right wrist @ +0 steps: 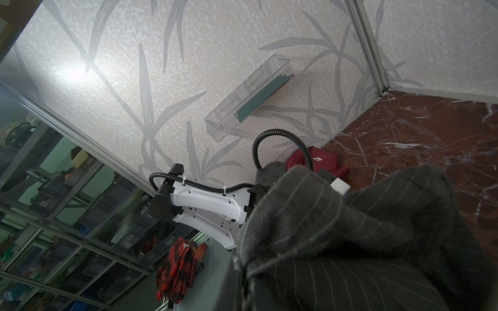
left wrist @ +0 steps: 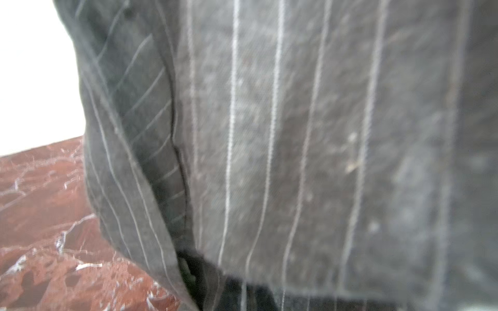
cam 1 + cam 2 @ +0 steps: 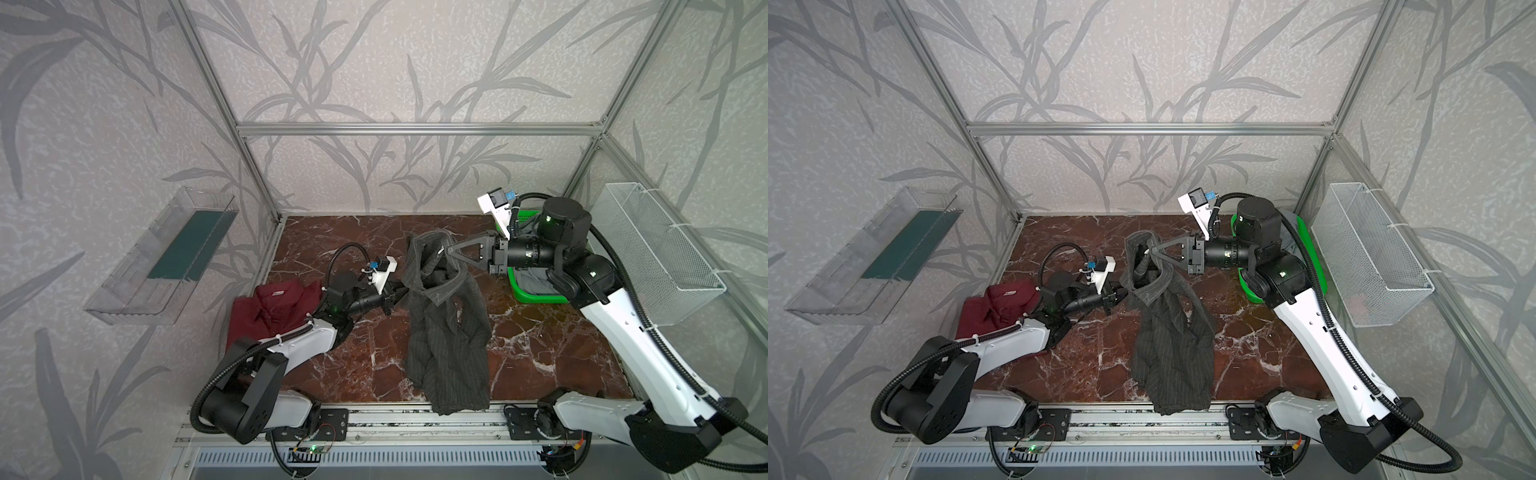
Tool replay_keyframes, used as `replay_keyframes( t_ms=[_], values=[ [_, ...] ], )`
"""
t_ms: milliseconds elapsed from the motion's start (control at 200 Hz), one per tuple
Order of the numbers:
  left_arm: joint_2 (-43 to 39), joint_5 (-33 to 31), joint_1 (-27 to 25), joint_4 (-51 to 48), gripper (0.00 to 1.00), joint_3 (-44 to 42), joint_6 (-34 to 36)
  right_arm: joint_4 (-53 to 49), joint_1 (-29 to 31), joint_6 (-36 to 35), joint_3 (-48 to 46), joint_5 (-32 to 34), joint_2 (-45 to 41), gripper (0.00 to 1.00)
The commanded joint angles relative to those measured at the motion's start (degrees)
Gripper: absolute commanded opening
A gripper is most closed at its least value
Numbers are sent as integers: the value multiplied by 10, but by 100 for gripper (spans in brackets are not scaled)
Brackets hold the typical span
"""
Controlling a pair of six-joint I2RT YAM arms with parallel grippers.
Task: Fold and stack the long sleeve shirts
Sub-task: 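Grasp the hanging shirt with the left gripper while the right gripper holds it up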
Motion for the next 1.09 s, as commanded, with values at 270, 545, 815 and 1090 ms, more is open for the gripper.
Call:
replay_keyframes(
  t_ms=[270, 545, 815, 1090],
  values=[
    [-237, -151, -58, -377, 69, -10, 354, 103, -33, 63, -33, -38, -27, 0],
    [-185, -211, -59, -342, 73, 27, 411, 118, -29, 78, -43, -61, -33, 0],
    [-177, -194, -64, -196, 74, 10, 322, 111, -20, 65, -51, -64, -35, 0],
    [-179, -157, -95, -147, 72, 25, 263, 105, -14, 63, -52, -65, -30, 0]
  ],
)
